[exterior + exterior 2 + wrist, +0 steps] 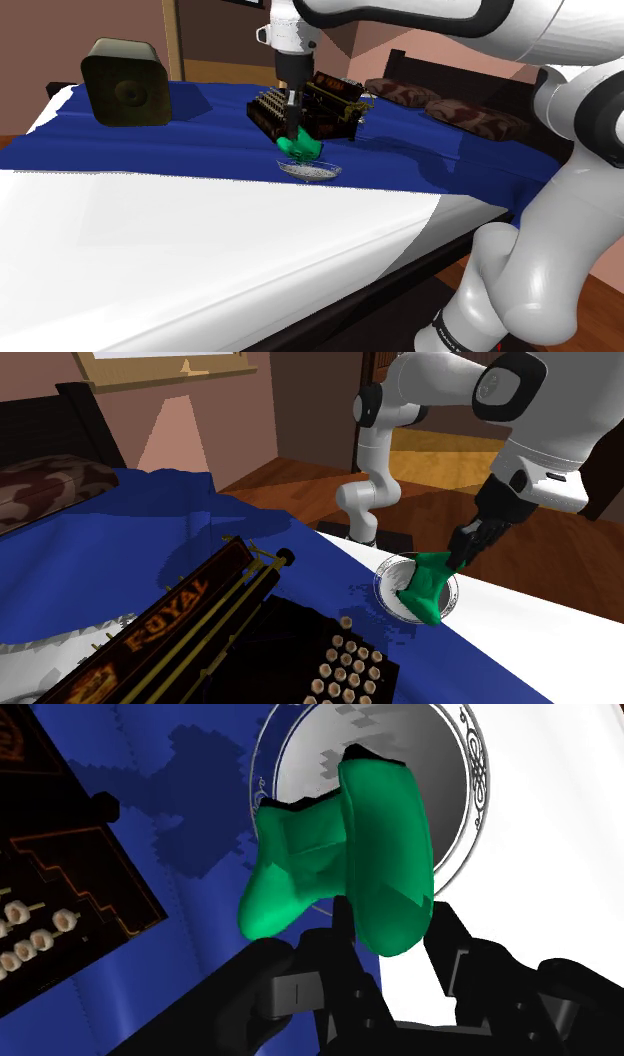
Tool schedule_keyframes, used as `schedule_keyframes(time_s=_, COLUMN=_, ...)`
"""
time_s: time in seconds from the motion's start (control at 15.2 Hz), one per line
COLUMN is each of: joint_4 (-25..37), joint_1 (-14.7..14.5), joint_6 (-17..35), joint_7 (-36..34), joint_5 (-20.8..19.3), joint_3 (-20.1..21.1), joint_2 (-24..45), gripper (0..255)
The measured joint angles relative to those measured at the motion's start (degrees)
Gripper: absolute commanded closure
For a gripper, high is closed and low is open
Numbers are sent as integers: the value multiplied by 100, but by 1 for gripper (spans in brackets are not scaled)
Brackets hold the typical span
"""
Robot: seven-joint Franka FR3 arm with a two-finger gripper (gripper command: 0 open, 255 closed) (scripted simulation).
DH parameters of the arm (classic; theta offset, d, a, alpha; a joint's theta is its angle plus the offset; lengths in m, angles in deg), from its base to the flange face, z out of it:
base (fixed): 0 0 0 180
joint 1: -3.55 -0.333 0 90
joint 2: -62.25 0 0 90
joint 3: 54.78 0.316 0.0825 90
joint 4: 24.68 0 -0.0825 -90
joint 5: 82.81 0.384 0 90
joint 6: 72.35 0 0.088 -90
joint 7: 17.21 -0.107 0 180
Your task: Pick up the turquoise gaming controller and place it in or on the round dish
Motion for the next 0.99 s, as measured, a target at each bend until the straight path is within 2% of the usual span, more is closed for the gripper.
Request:
schedule_keyframes(time_s=0.53, joint_4=-710, joint_1=3, joint_6=612, joint_7=-65, joint_5=11, joint_3=6, joint_2=-147, gripper=255)
schedule_keyframes(time_s=0.86, joint_4=-810, joint_1=12, joint_6=664, joint_7=-94, joint_5=-1, joint_3=-1, joint_2=-144, gripper=255)
schedule_keyframes(time_s=0.92, joint_4=-810, joint_1=12, joint_6=664, joint_7=-94, joint_5=-1, joint_3=-1, joint_2=-144, gripper=0)
schedule_keyframes(time_s=0.99, joint_4=-810, joint_1=12, joint_6=664, joint_7=-94, joint_5=-1, joint_3=-1, joint_2=-144, gripper=0)
